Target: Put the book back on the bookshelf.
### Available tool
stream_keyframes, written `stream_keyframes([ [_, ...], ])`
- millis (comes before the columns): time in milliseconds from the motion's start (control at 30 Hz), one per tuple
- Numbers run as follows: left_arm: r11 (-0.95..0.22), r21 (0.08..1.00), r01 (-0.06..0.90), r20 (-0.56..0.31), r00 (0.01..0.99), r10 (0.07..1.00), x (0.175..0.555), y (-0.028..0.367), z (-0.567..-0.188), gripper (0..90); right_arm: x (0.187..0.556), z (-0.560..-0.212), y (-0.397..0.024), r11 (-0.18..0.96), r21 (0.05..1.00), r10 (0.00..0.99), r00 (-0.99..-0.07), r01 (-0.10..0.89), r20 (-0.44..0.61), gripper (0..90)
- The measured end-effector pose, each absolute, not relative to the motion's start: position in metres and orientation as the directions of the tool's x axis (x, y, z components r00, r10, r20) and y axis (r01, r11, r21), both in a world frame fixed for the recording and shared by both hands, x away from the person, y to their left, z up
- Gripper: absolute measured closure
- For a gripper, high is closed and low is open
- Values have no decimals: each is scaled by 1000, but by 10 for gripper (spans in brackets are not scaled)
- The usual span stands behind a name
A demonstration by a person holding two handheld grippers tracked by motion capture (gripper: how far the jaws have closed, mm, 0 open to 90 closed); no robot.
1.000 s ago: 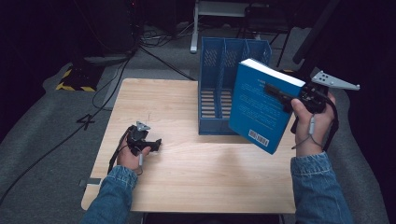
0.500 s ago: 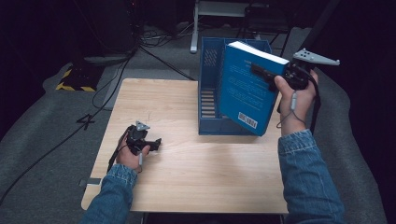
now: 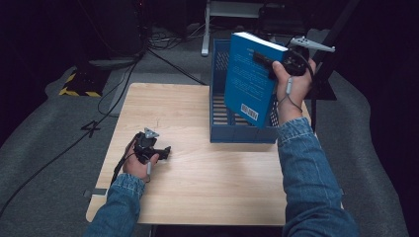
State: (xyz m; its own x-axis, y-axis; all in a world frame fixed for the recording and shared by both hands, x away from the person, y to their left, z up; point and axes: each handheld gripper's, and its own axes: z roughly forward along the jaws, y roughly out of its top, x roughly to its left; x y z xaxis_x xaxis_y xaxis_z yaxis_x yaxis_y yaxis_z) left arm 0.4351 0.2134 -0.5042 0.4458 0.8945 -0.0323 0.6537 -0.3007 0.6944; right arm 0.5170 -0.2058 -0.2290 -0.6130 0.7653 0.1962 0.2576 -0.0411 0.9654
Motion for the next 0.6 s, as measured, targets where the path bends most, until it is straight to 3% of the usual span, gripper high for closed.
stream_keyframes([
  [600, -306, 694, 652, -28, 449, 893, 435, 213, -504, 166, 563, -237, -176, -59, 952, 769, -595, 301, 236, 612],
])
